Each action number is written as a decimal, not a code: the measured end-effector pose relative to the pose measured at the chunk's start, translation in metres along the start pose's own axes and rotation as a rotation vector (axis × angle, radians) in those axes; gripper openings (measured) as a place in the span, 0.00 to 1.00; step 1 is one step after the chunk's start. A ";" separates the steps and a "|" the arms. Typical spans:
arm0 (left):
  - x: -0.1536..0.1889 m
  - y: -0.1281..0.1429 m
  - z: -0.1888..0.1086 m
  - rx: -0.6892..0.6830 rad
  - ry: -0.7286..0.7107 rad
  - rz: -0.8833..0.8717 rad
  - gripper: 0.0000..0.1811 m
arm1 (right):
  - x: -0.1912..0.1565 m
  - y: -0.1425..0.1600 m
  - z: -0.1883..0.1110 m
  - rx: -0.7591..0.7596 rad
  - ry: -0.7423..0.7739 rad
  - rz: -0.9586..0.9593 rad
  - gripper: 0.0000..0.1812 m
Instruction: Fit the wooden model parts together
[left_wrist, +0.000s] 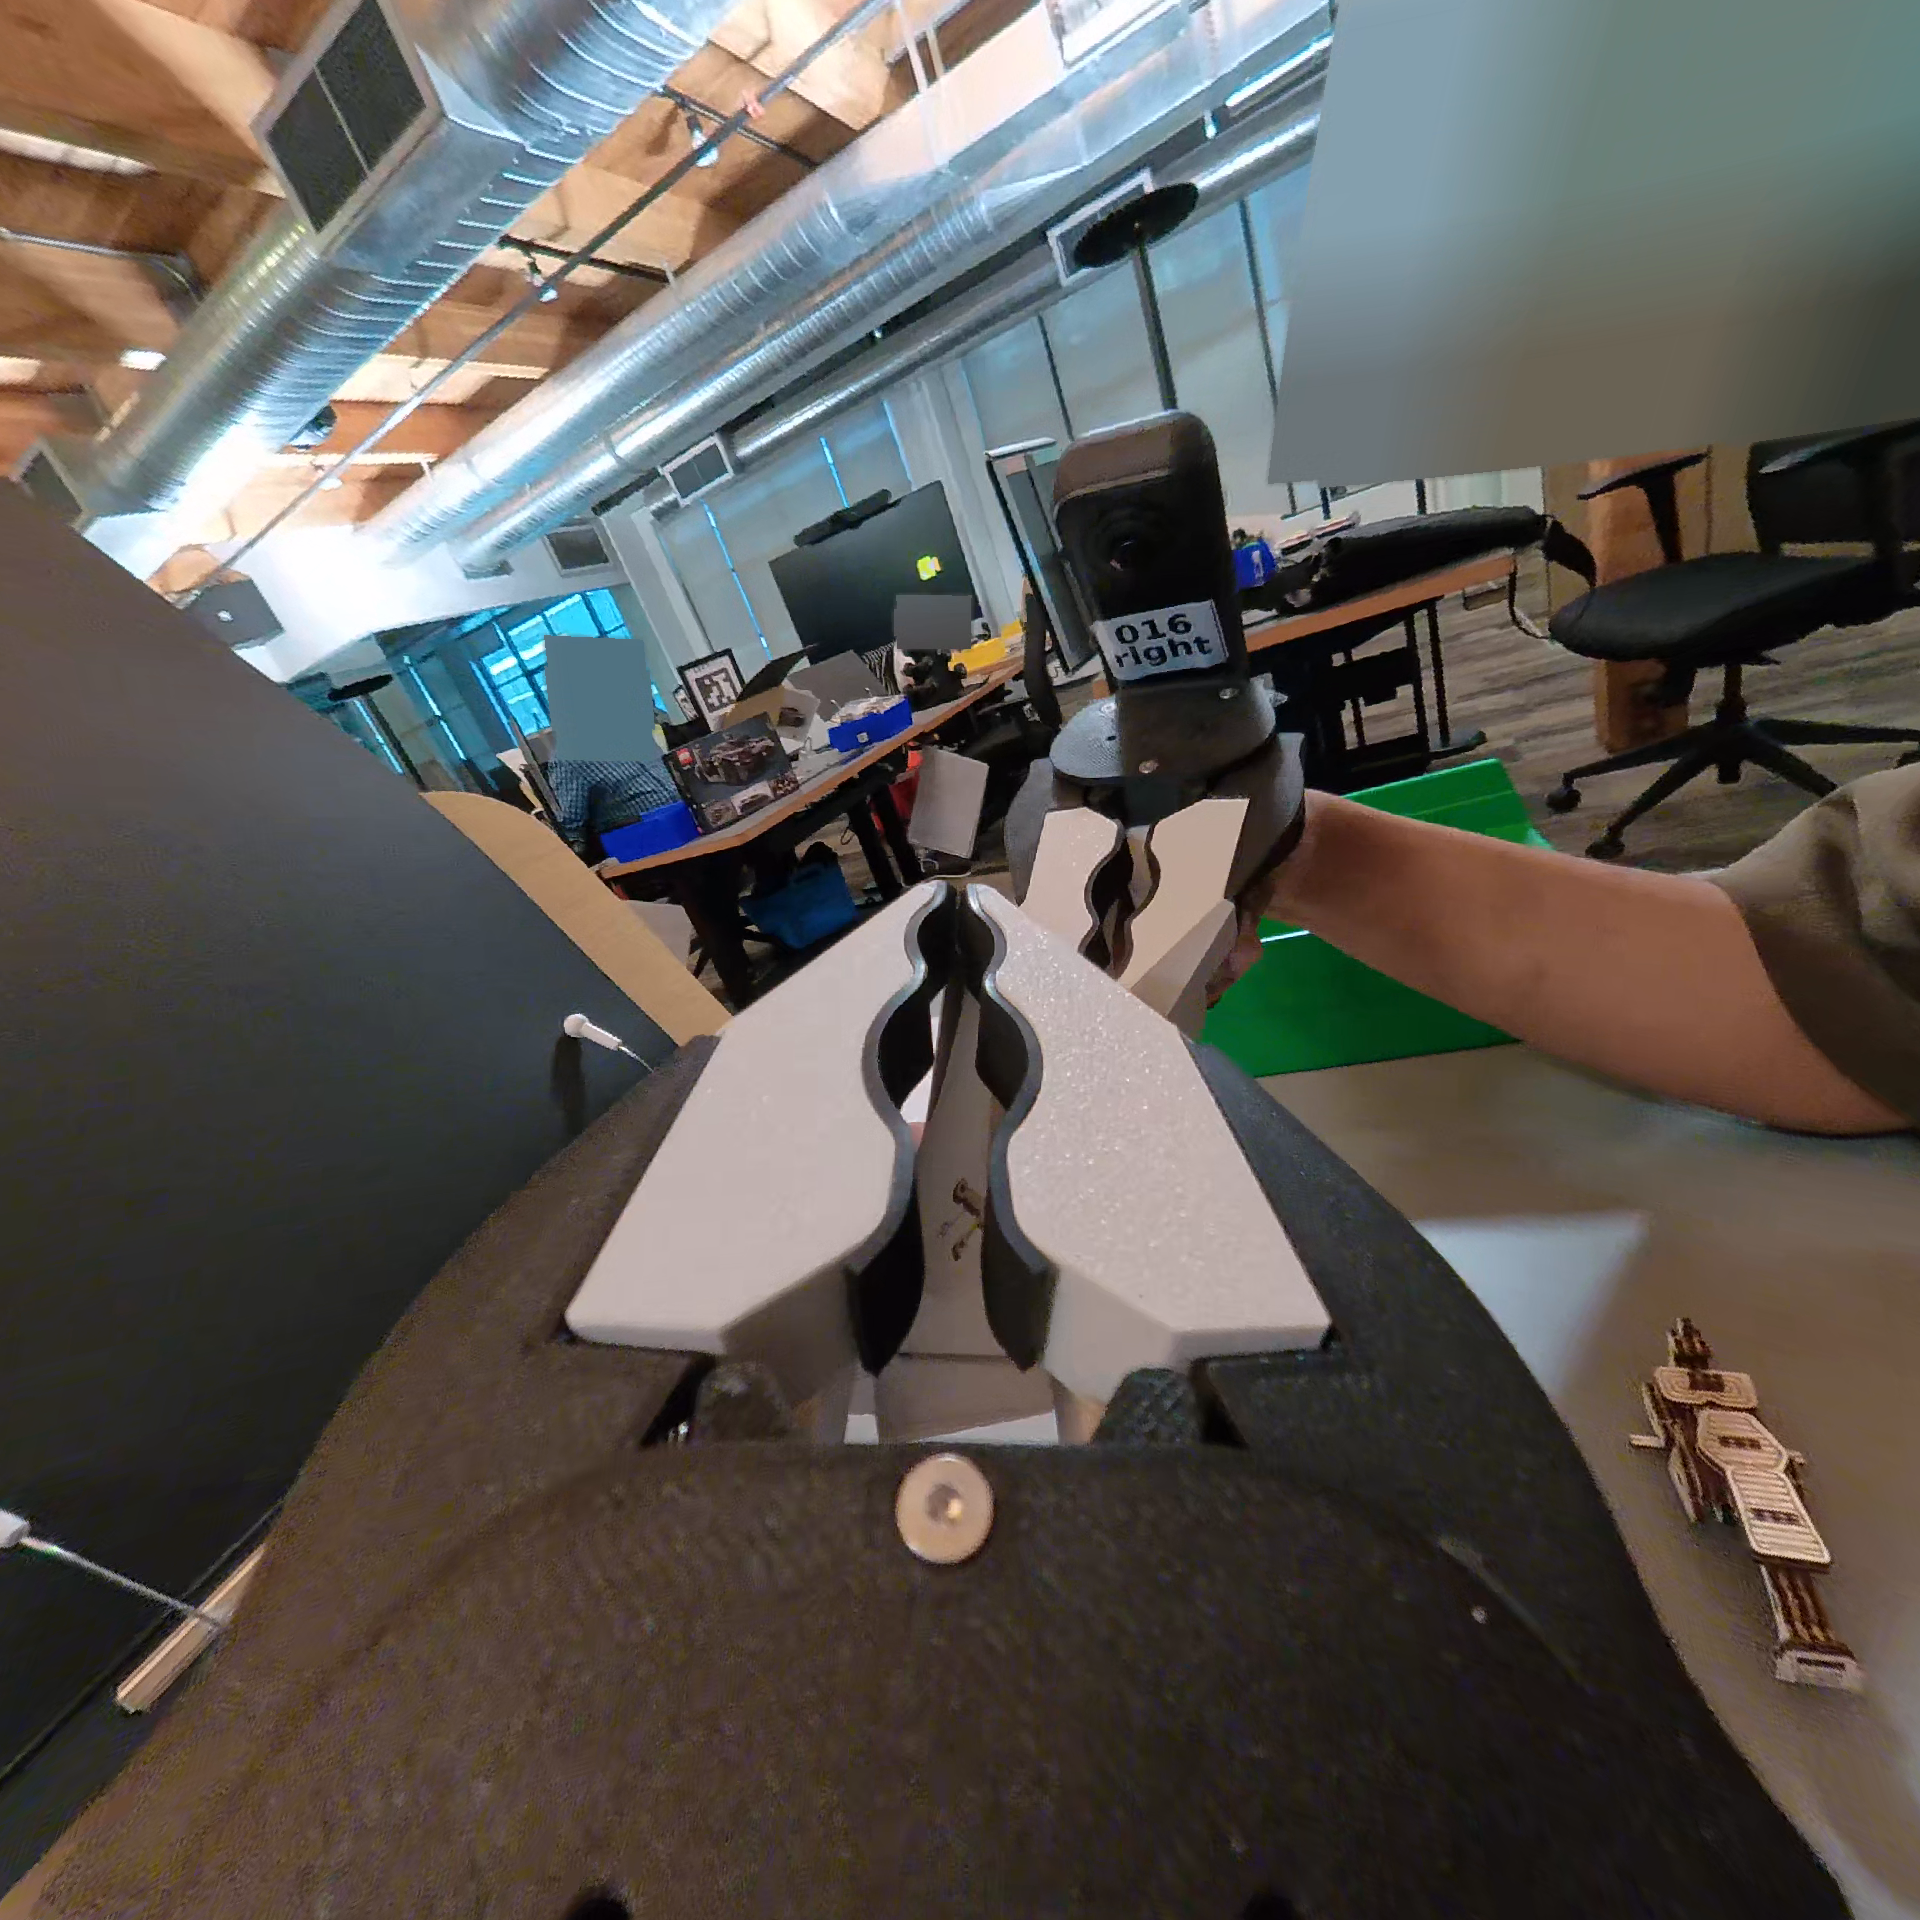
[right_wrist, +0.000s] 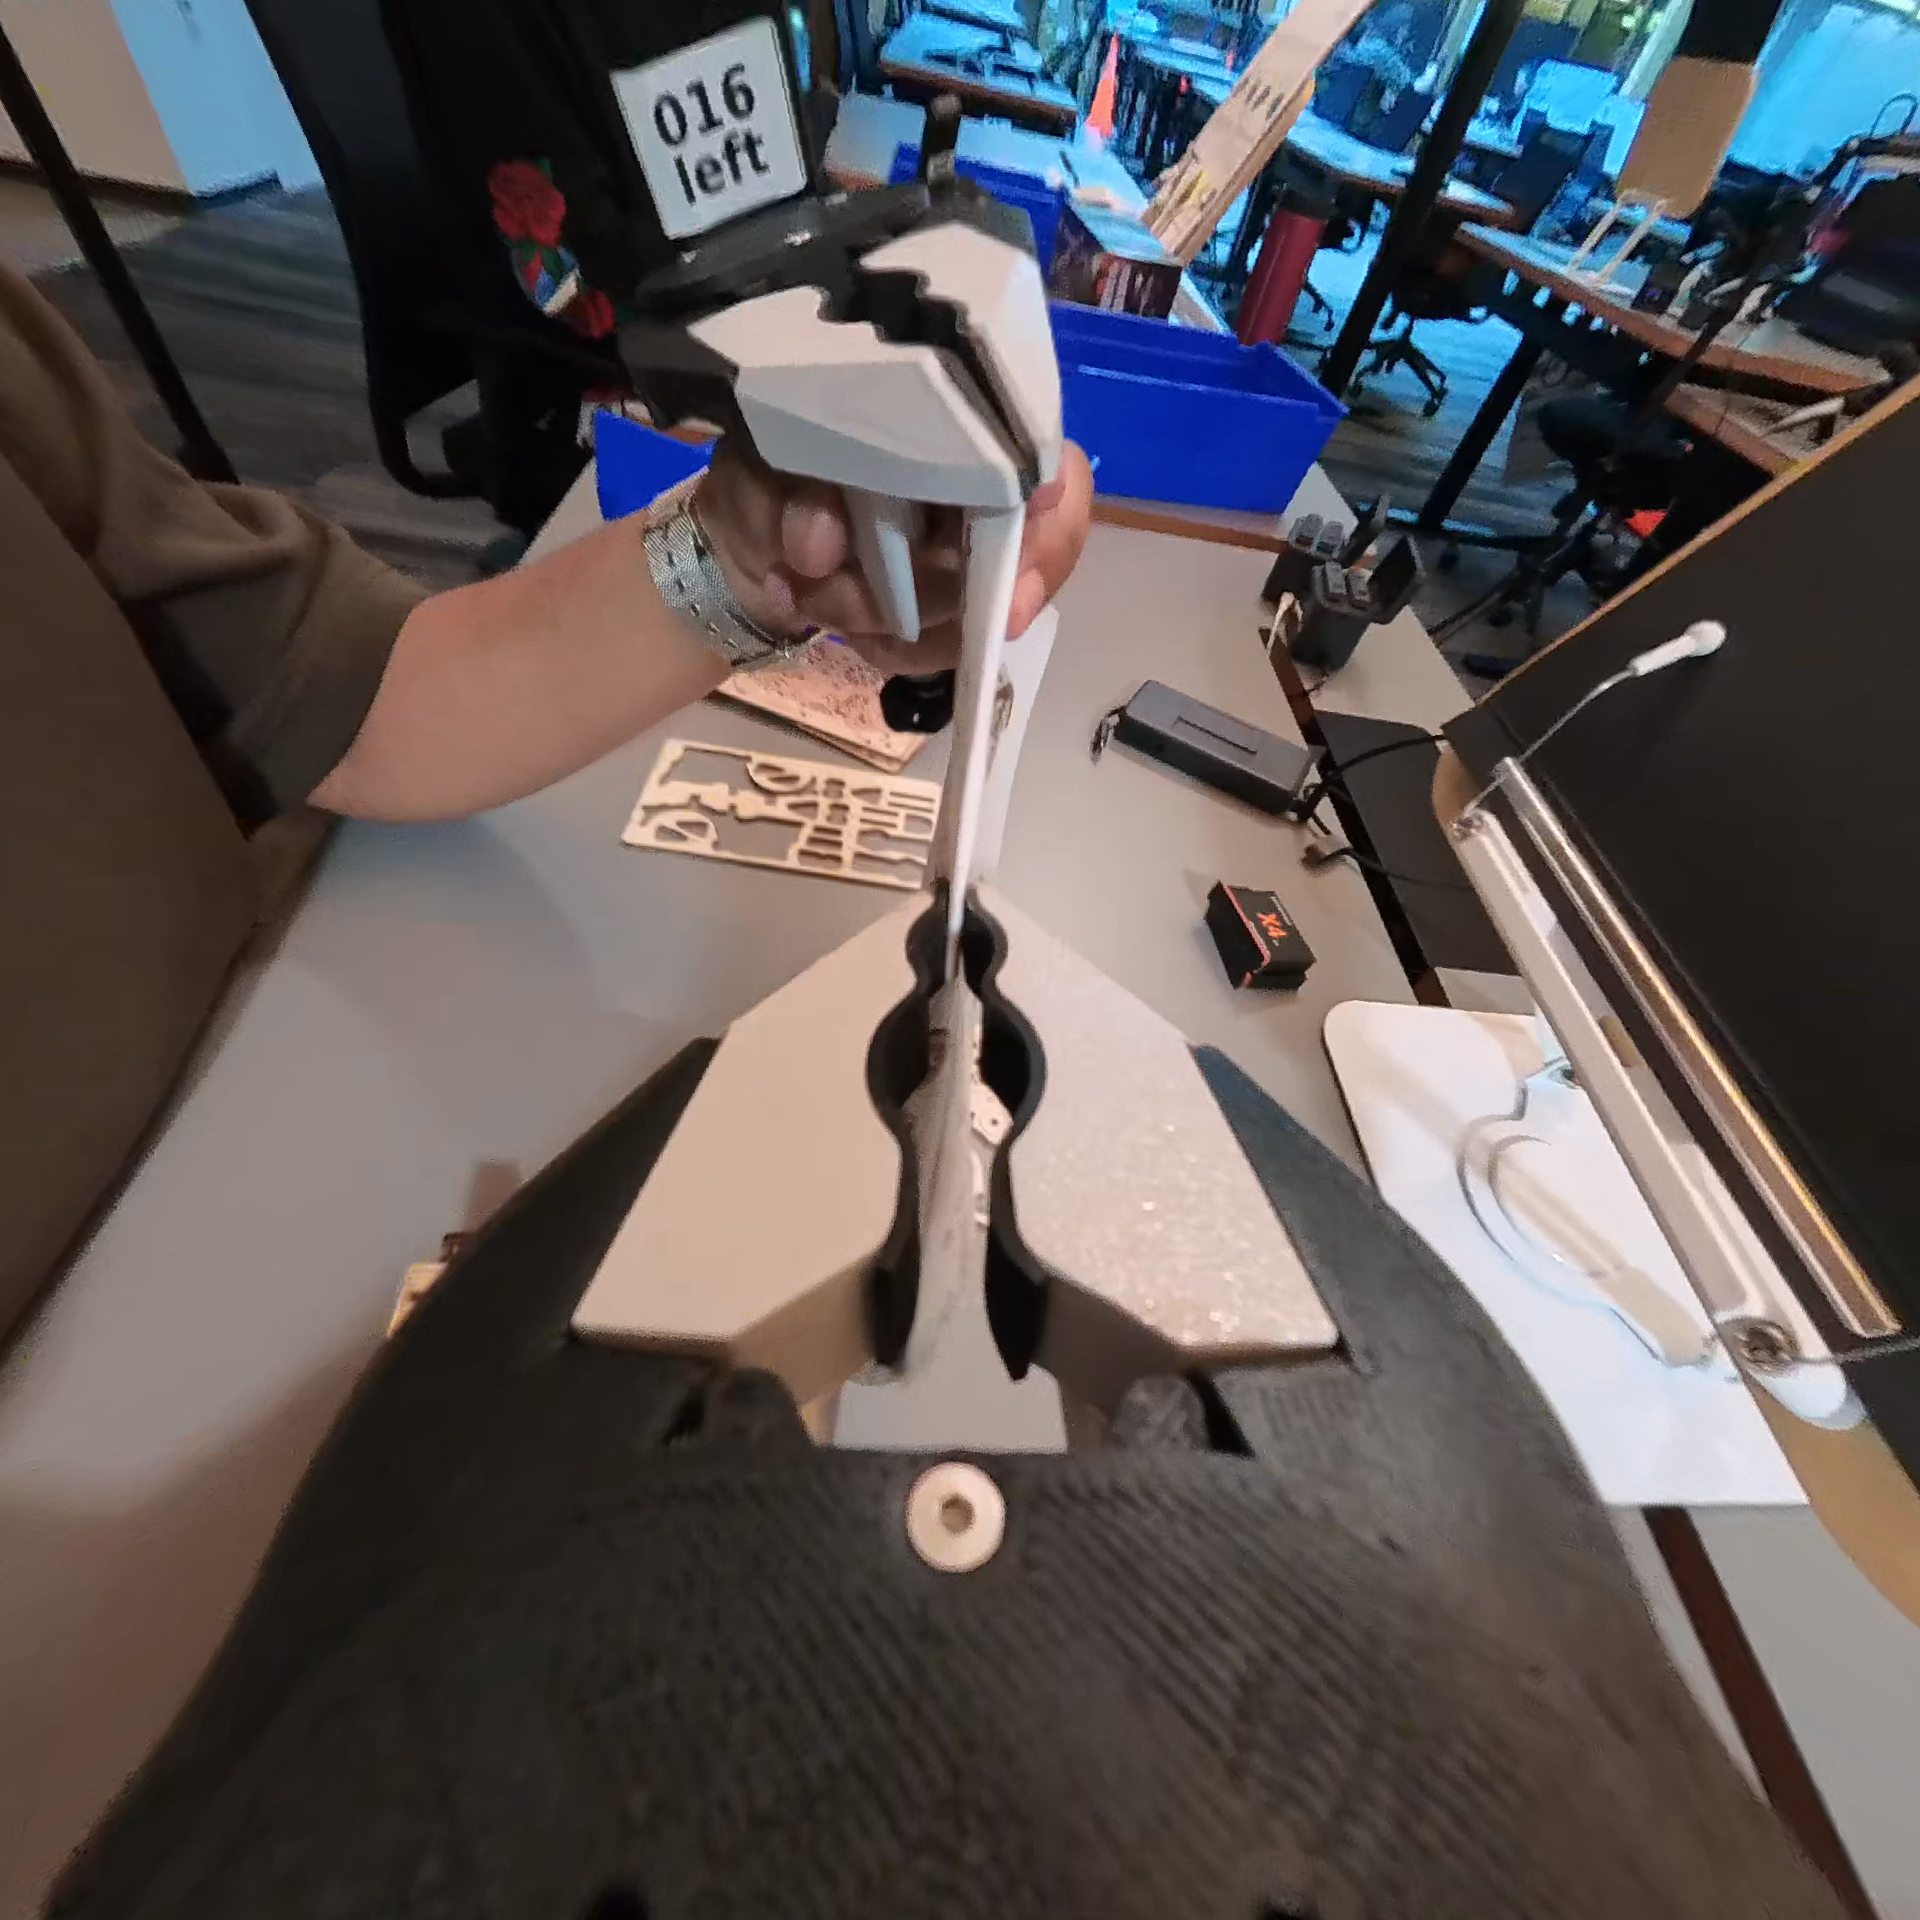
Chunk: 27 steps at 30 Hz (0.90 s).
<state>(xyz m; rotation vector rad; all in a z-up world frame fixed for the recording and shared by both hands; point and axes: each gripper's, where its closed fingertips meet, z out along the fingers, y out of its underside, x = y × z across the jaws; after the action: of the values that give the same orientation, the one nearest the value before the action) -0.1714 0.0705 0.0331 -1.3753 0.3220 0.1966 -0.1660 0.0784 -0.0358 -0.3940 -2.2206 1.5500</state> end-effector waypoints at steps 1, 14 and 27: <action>0.001 -0.001 0.000 -0.001 0.001 0.004 0.00 | -0.002 -0.002 0.000 0.021 -0.006 0.005 0.01; 0.004 0.008 0.006 -0.048 -0.002 0.047 0.00 | 0.004 -0.013 0.001 0.086 0.006 0.030 0.00; 0.019 0.017 0.015 -0.080 0.053 0.065 0.00 | -0.003 -0.019 -0.003 0.136 -0.043 0.045 0.01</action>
<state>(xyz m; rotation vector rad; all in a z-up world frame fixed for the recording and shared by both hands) -0.1577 0.0873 0.0135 -1.4519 0.4070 0.2288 -0.1618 0.0726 -0.0175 -0.3755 -2.1359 1.7362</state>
